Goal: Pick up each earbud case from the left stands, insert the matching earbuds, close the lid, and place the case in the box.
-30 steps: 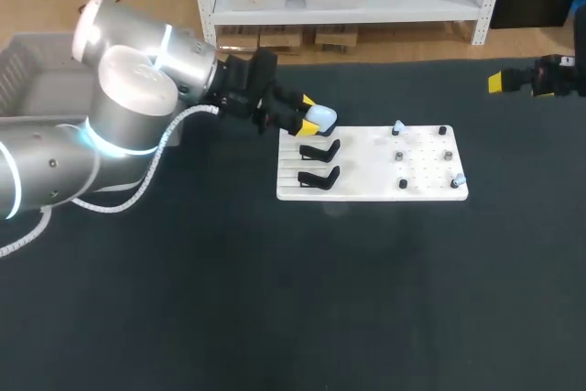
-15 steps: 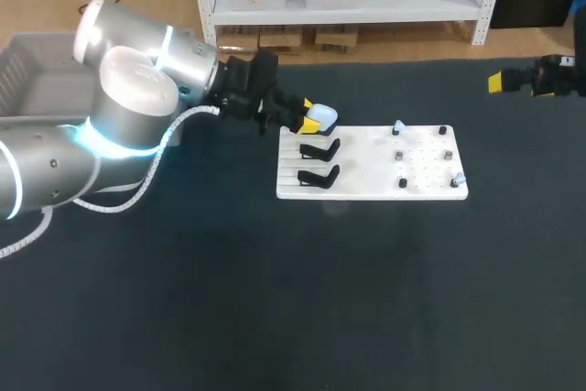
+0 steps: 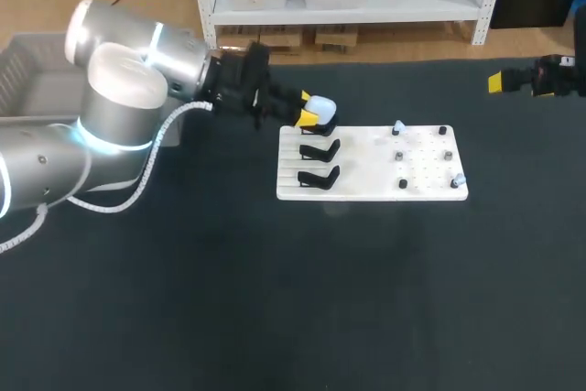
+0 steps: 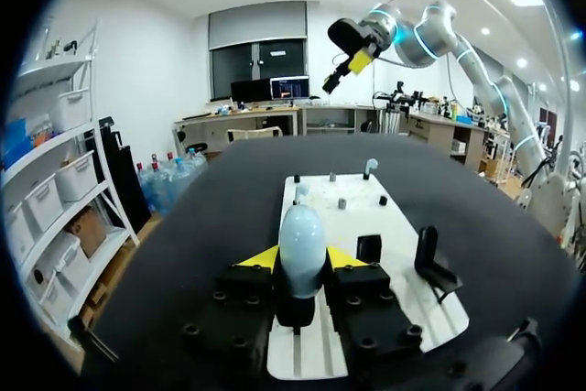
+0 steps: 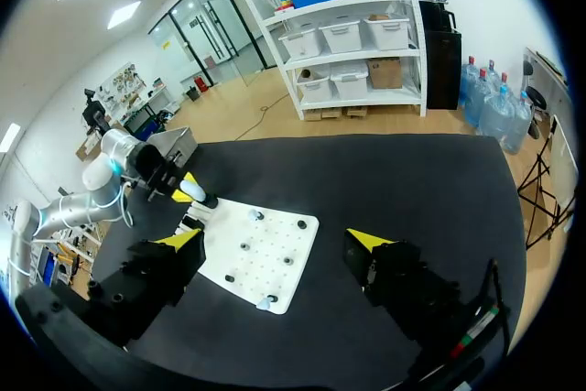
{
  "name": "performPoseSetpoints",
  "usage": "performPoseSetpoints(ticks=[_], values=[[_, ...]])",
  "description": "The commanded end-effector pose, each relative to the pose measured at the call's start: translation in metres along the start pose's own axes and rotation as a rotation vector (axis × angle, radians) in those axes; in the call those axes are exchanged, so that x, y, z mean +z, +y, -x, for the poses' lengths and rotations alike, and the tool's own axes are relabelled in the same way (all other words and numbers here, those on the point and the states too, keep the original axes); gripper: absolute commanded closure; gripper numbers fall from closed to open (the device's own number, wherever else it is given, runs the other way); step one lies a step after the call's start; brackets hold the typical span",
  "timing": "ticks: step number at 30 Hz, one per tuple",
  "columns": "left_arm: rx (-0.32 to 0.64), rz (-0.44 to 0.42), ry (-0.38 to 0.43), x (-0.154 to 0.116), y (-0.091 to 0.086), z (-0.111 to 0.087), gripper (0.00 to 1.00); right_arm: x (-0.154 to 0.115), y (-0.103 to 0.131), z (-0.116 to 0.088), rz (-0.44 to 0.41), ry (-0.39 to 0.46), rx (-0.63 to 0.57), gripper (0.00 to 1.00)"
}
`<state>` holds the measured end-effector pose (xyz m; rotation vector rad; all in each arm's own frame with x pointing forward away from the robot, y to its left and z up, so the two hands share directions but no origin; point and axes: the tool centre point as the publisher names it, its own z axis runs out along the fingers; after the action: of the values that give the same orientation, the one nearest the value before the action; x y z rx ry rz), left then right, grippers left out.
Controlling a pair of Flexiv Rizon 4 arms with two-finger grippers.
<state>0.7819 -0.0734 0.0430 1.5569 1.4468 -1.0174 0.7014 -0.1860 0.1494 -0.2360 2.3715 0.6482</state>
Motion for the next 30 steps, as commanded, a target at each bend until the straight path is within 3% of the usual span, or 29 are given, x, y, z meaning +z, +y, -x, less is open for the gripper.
performPoseSetpoints(ticks=[1,8,13,25,30], values=[[0.008,0.048,-0.036,-0.013,-0.020,0.016,1.00,0.000,0.000,0.000,-0.002,0.000,0.000,0.00],[-0.014,0.084,-0.172,-0.025,-0.052,0.053,1.00,0.000,0.000,0.000,-0.002,0.000,0.000,0.00],[-0.028,0.109,-0.248,-0.034,-0.067,0.069,1.00,0.000,0.000,0.000,-0.002,0.000,0.000,0.00],[-0.031,0.118,-0.296,-0.043,-0.098,0.088,1.00,0.000,0.000,0.000,-0.002,0.000,0.000,0.00],[-0.031,0.118,-0.296,-0.043,-0.098,0.088,1.00,0.000,0.000,0.000,-0.002,0.000,0.000,0.00]])
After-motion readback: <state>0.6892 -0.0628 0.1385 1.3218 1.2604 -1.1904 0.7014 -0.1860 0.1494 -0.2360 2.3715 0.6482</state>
